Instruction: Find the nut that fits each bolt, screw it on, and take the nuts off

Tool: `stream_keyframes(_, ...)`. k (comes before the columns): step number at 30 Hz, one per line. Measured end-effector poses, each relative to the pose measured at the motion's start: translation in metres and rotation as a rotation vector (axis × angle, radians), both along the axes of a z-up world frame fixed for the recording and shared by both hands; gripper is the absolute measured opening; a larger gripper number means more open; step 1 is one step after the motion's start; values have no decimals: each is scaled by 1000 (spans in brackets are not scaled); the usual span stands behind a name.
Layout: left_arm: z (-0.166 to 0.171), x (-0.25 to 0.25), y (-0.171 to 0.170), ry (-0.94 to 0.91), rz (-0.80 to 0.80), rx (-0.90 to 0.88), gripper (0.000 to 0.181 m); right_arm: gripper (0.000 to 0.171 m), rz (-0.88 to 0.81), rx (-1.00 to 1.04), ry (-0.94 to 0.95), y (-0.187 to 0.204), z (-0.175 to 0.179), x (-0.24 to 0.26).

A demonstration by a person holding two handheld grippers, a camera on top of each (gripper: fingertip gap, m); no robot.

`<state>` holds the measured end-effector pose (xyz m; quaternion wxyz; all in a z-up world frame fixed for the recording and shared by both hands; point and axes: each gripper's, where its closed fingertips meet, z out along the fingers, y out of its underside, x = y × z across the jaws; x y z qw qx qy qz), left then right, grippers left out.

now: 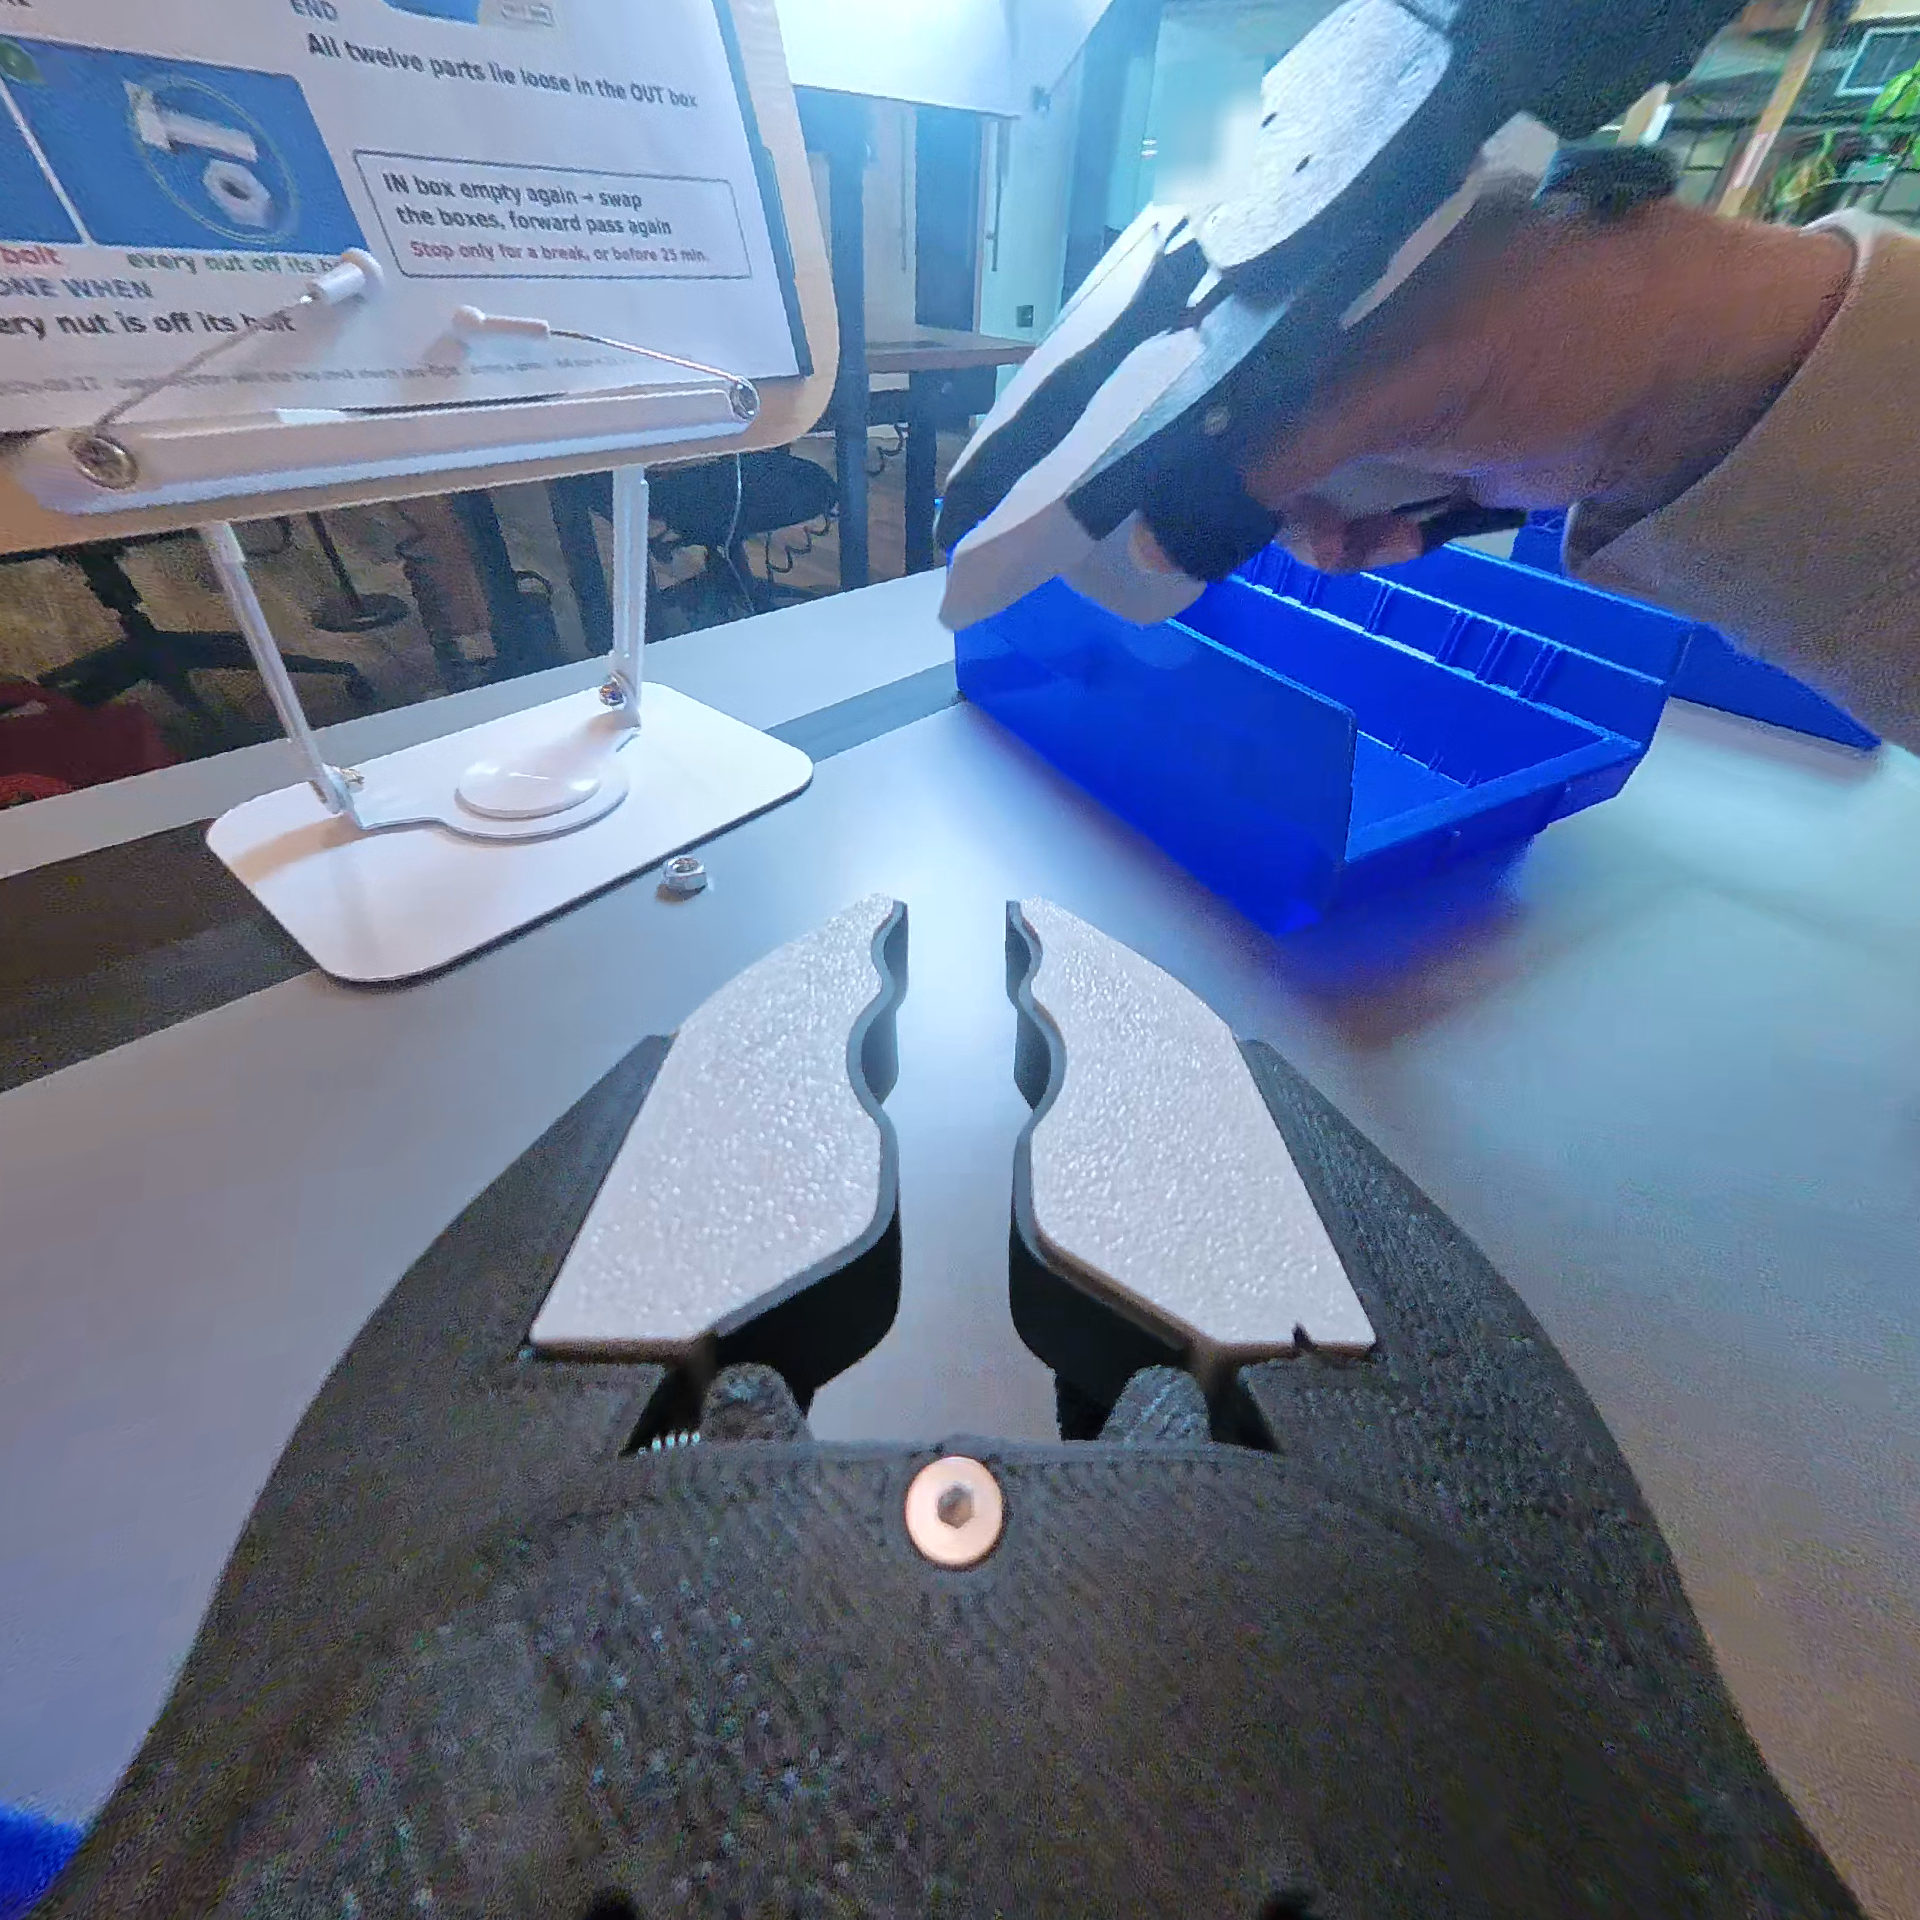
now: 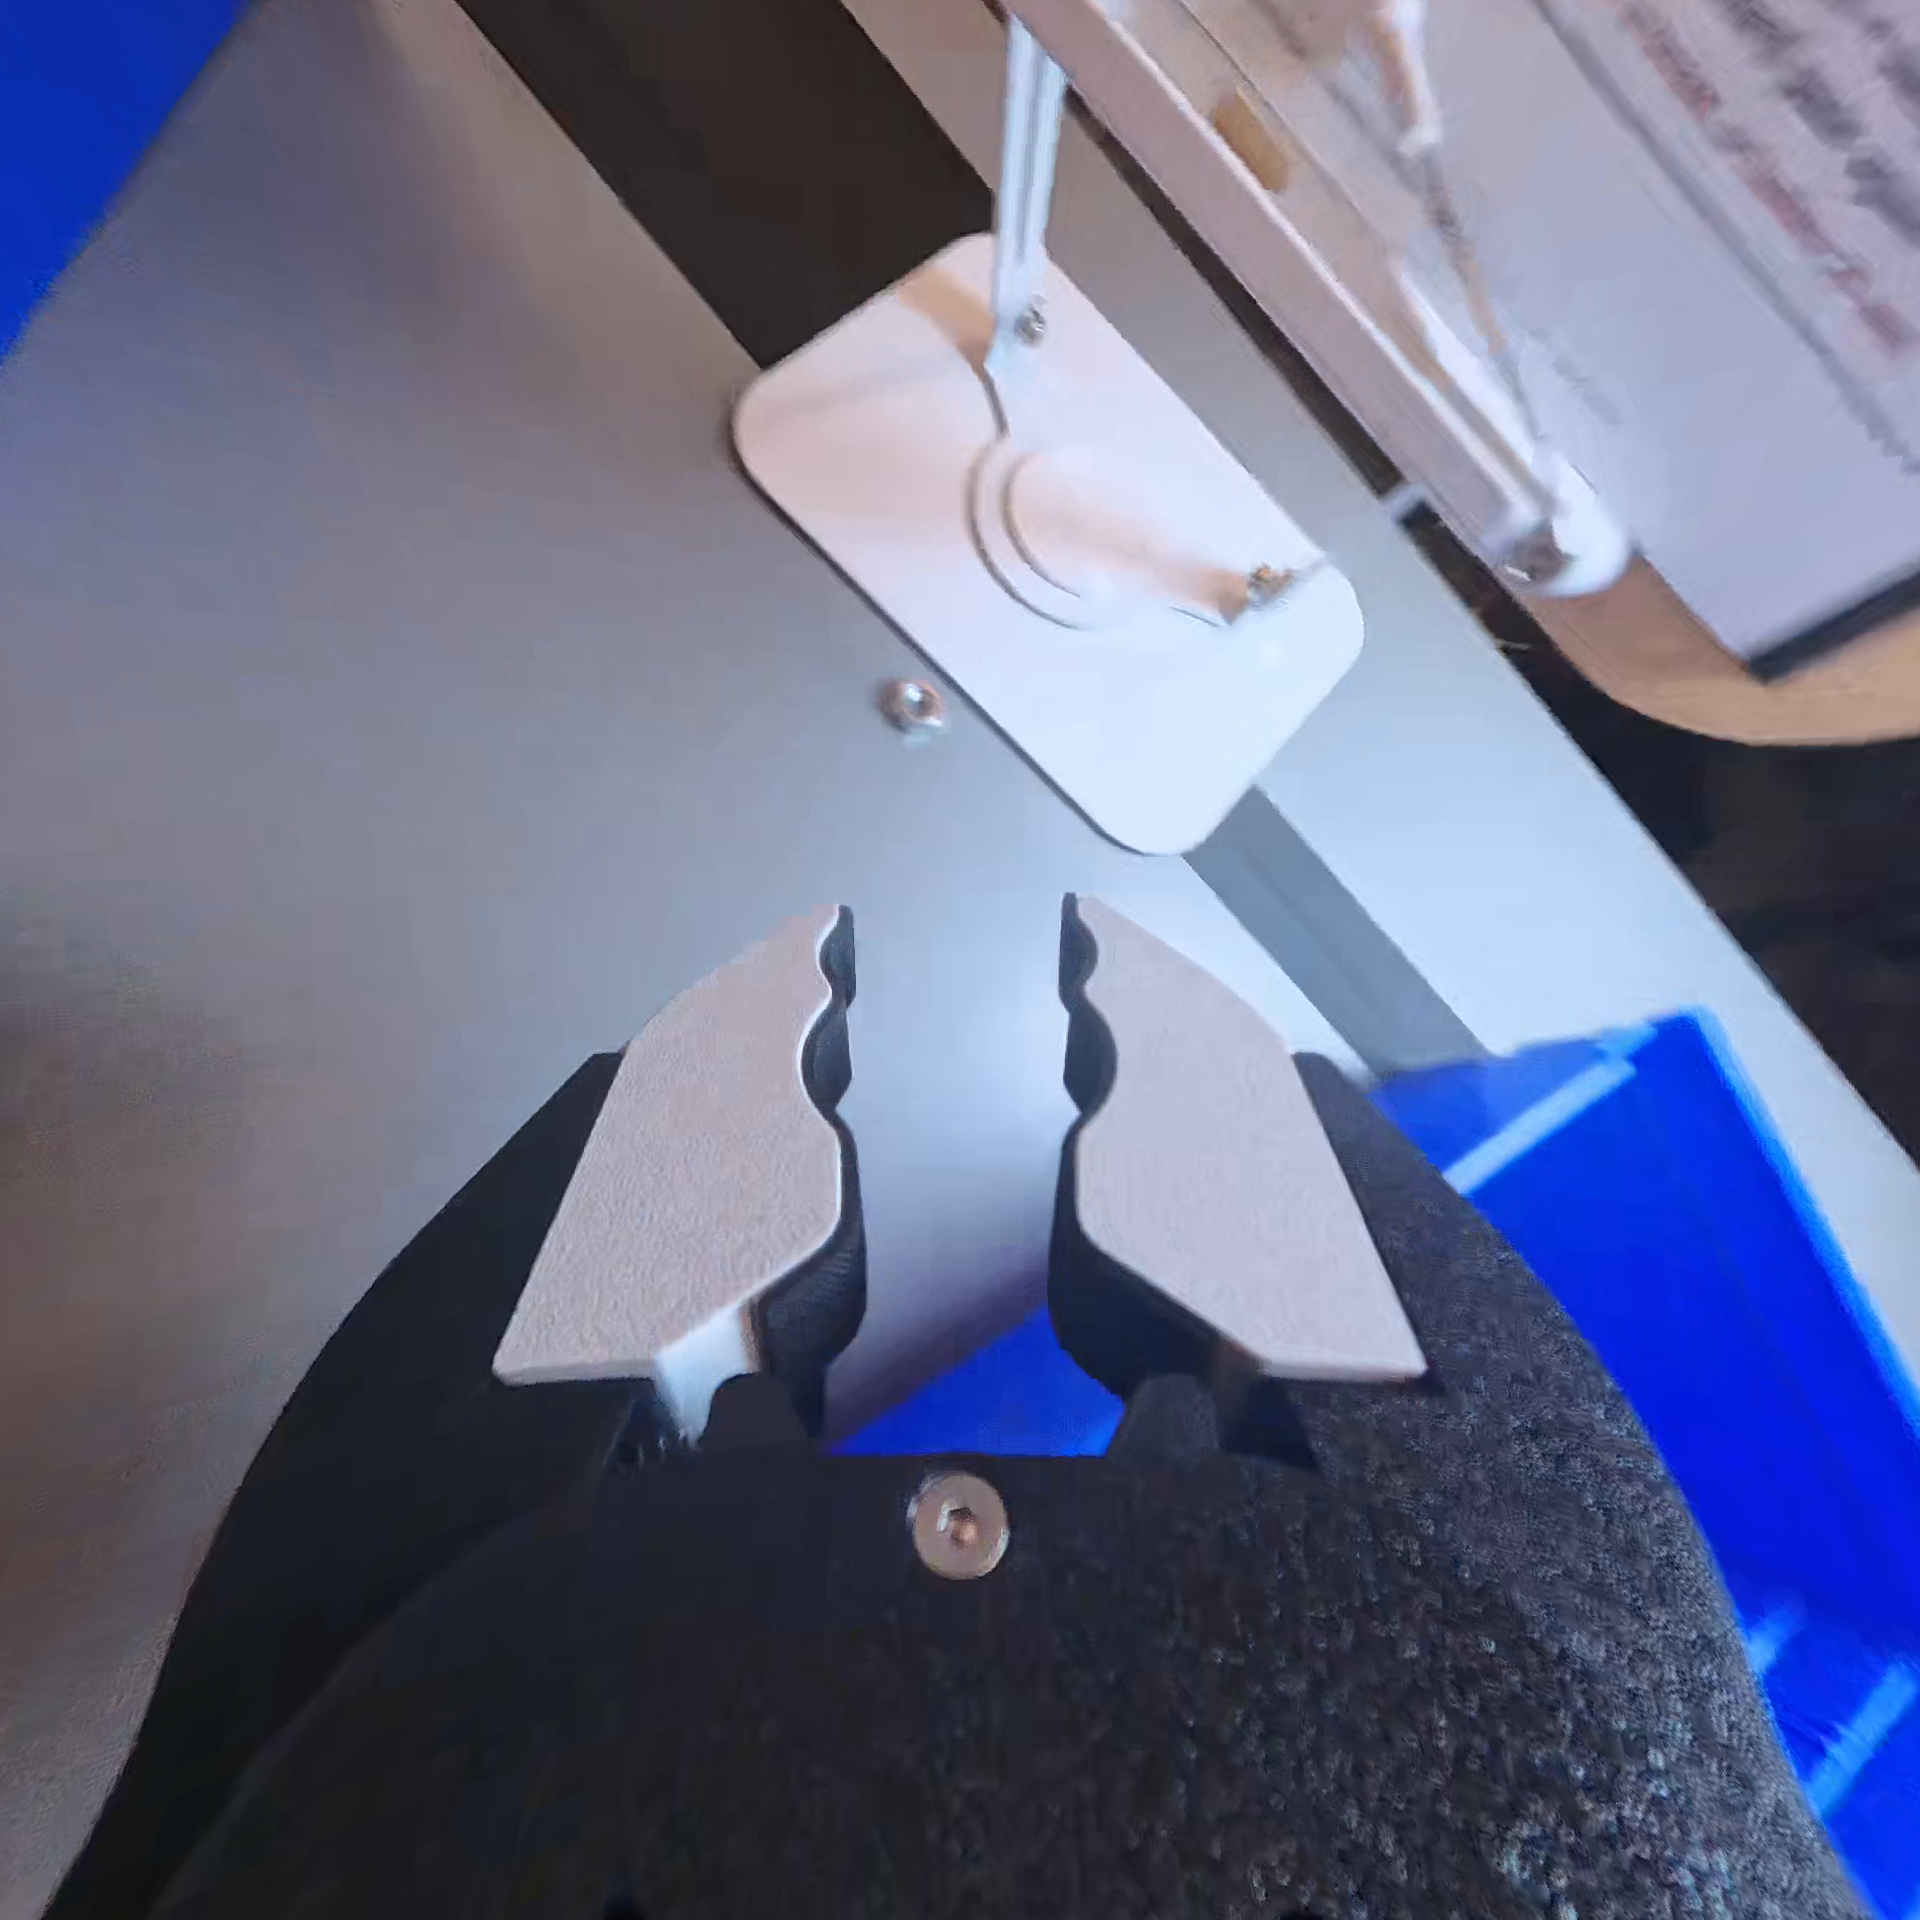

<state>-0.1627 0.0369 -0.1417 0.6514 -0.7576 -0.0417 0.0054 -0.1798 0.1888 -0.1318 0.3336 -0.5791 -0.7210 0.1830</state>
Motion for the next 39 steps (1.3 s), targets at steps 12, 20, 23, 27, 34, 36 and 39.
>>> stream_keyframes(12, 27, -20, -17, 12, 78, 86, 16, 41, -253, -297, -88, 6, -123, -112)
stream_keyframes(20, 27, -21, -19, 7, 73, 85, 16, 10, -238, -223, -215, -1, -127, -100)
stream_keyframes(23, 28, -20, -18, 17, 72, 86, 16, 6, -204, -260, -137, -6, -104, -90)
stream_keyframes(27, 26, -17, -16, 30, 66, 80, 15, 0, -148, -255, -34, -12, -52, -69)
stream_keyframes(34, 24, -17, -15, 38, 73, 74, 15, 0, -116, -188, 5, 1, 9, -19)
stream_keyframes(36, 23, -17, -15, 38, 73, 69, 15, 3, -77, -170, -52, -6, 3, -5)
stream_keyframes(39, 21, -17, -14, 39, 71, 62, 15, 19, 55, -139, -221, -33, -21, 26)
